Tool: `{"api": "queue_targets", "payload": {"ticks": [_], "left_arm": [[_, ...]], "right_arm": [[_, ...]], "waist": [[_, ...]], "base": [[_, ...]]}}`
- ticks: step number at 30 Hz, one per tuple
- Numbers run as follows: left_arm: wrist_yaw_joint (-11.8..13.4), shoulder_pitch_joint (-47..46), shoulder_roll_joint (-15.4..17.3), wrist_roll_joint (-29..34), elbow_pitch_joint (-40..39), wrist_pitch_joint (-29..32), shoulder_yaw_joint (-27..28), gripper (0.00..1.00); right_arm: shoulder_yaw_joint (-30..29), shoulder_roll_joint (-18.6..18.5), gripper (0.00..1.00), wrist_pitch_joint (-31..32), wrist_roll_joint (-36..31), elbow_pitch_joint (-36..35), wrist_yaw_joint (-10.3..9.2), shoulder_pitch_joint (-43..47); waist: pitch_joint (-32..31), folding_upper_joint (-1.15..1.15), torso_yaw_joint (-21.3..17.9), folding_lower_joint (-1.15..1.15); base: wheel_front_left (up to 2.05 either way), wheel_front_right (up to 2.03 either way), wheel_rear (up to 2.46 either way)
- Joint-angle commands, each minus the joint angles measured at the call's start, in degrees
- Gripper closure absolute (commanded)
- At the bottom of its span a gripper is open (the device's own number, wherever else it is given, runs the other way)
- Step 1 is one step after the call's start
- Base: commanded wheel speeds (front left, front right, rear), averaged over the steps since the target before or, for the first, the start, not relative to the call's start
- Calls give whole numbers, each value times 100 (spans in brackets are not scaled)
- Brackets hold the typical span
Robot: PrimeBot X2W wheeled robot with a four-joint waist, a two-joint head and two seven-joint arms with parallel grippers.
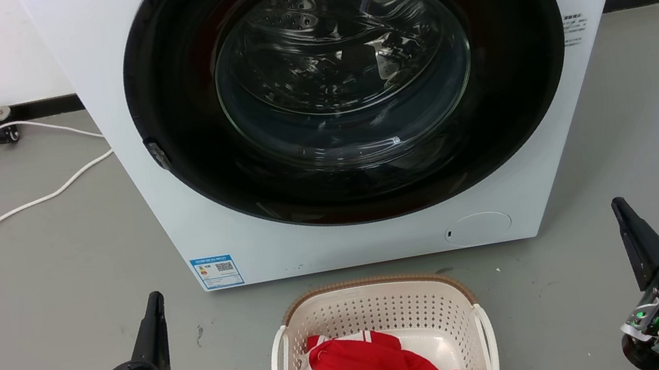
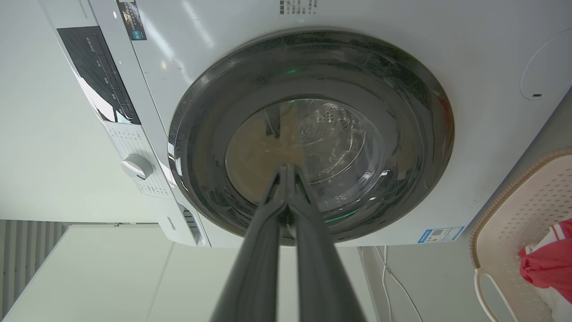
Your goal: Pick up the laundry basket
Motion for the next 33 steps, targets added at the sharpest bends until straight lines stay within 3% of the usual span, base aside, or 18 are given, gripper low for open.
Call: {"api": "queue_targets", "payload": {"ticks": [1,33], "left_arm": [[-11,-59,-9,34,7,5,20,100],[-11,-60,-18,43,7,20,35,100]], "right_arm": [[-10,23,100,19,-9,6,0,-64],[-29,35,100,31,-31,6,0,-67]], "waist": [[0,0,0,0],[0,0,0,0]], "base": [[0,0,0],[0,0,0]]}}
